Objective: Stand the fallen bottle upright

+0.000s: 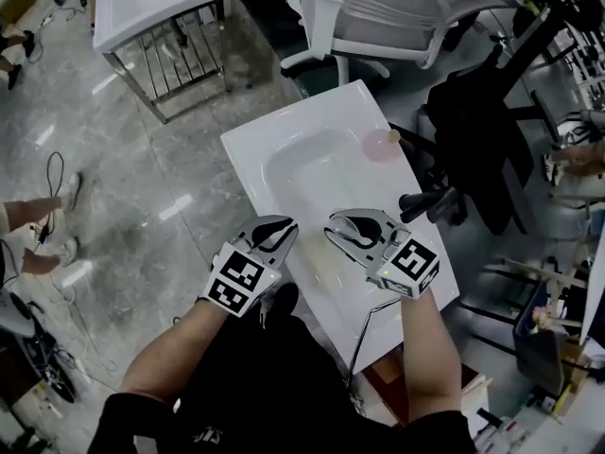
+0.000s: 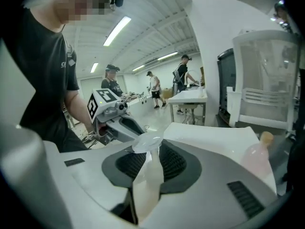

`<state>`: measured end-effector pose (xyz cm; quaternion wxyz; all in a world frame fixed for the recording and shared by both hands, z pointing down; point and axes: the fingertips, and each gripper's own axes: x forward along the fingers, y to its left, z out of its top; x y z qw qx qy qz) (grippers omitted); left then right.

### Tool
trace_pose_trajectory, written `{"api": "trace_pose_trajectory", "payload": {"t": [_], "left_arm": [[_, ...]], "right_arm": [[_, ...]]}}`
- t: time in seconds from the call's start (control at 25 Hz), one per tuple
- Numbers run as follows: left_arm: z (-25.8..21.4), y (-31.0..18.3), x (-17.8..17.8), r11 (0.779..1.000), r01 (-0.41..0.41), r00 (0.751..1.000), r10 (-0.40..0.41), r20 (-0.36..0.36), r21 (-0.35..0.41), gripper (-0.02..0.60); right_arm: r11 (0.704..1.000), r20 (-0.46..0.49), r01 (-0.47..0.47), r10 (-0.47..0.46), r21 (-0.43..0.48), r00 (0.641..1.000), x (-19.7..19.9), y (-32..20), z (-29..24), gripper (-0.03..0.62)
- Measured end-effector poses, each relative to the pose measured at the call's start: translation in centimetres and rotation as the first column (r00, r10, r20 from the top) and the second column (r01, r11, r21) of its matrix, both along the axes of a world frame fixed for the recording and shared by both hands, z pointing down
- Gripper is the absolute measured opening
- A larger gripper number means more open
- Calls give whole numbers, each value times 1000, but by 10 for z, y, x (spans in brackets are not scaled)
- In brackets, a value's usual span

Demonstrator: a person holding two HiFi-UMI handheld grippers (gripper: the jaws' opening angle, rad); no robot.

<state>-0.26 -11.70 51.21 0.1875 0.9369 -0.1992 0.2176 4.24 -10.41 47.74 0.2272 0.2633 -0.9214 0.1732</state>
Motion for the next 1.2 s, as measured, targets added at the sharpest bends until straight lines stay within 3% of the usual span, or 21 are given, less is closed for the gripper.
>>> {"api": "trace_pose_trajectory", "payload": {"t": [0.2, 0.48, 0.64, 0.76, 0.96, 1.08, 1.2], "left_arm": [[-16, 20, 11, 999, 43, 999, -44, 20, 11, 43], [-27, 47, 20, 999, 33, 997, -34, 70, 26, 43], [-32, 53, 23, 999, 22, 996, -25, 89, 34, 43], [-36, 50, 24, 999, 16, 995, -20, 95, 41, 43], [-41, 45, 27, 999, 11, 996, -16, 93, 47, 43], [-42, 42, 27, 999, 9, 996, -13, 90, 42, 43], [-39, 41, 28, 999, 3, 996, -6, 93, 38, 43]], "right_arm": [[971, 107, -232, 226, 50, 968, 63, 17, -16, 101], [882, 148, -465, 451, 77, 880, 120, 14, -20, 101], [831, 173, -551, 533, 80, 828, 134, 15, -22, 109], [817, 190, -571, 550, 77, 813, 129, 18, -26, 187], [761, 94, -626, 620, 168, 779, 128, 21, -26, 254], [712, -5, -658, 680, 244, 734, 134, 29, -18, 300], [682, -67, -699, 724, 216, 686, 141, 39, 13, 330]]}}
